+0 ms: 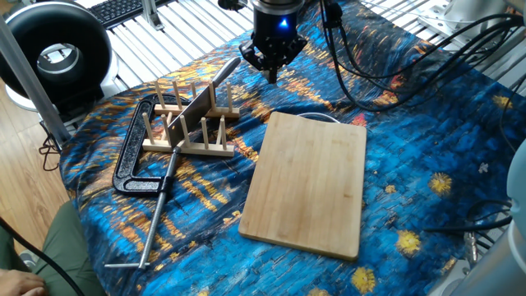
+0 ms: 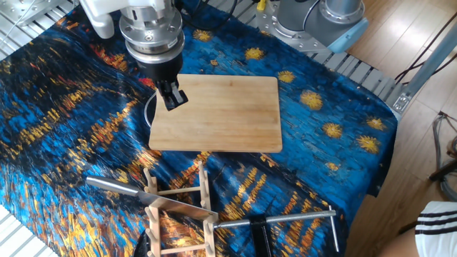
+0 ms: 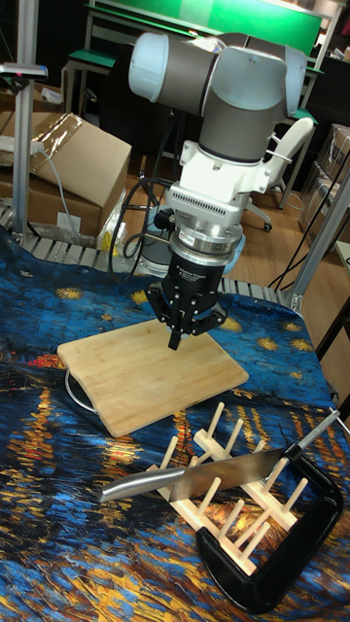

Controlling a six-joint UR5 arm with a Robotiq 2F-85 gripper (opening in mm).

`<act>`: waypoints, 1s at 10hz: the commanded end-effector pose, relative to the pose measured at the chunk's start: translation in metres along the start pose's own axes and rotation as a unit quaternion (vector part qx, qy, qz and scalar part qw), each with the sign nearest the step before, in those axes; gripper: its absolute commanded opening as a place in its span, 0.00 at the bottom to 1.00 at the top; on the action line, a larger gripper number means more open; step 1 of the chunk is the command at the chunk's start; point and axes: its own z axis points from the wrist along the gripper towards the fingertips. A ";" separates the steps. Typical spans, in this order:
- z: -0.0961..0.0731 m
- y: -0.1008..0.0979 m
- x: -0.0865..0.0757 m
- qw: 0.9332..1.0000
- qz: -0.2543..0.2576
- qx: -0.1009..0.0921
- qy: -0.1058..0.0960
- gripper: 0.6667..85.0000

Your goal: Put the knife on the cutting board

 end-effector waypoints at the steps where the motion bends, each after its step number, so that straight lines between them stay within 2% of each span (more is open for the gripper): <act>1: -0.001 0.008 0.002 1.000 -0.018 -0.017 0.004 0.00; 2: -0.001 0.007 0.000 0.999 -0.040 -0.014 0.000 0.00; 4: -0.001 0.009 0.006 0.999 -0.047 -0.019 0.011 0.00; 5: -0.002 0.011 0.008 0.999 -0.047 -0.023 0.014 0.00; 6: -0.002 0.018 0.007 0.998 -0.055 -0.036 0.012 0.00; 7: -0.002 0.018 0.006 0.997 -0.065 -0.036 0.009 0.02; 8: -0.002 0.021 0.005 0.997 -0.067 -0.042 0.008 0.06; 9: -0.002 0.017 0.005 0.997 -0.065 -0.033 0.007 0.10; 10: -0.004 0.033 -0.011 0.998 -0.060 -0.027 0.003 0.17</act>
